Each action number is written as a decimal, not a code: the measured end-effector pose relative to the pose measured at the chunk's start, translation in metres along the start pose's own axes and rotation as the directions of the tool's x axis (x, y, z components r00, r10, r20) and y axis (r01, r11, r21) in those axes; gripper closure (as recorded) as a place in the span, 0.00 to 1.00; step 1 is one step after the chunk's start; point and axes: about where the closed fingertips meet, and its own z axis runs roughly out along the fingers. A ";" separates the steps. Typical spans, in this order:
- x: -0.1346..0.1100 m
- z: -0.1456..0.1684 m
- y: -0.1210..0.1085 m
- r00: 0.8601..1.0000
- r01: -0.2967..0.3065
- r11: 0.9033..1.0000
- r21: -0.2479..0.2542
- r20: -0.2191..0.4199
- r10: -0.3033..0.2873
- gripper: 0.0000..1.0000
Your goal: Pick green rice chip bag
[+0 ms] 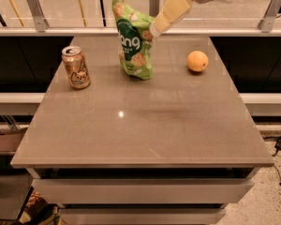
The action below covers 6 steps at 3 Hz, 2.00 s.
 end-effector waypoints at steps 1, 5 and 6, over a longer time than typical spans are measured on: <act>-0.014 0.018 0.013 0.999 0.014 1.000 -0.027 0.031 -0.013 0.00; -0.059 0.044 0.006 0.996 0.051 0.998 -0.026 -0.066 -0.052 0.00; -0.068 0.062 0.010 0.996 0.050 0.997 -0.051 -0.076 -0.054 0.00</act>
Offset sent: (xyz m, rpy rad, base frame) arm 0.0280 0.0581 -0.0057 -0.0379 -0.0058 0.1499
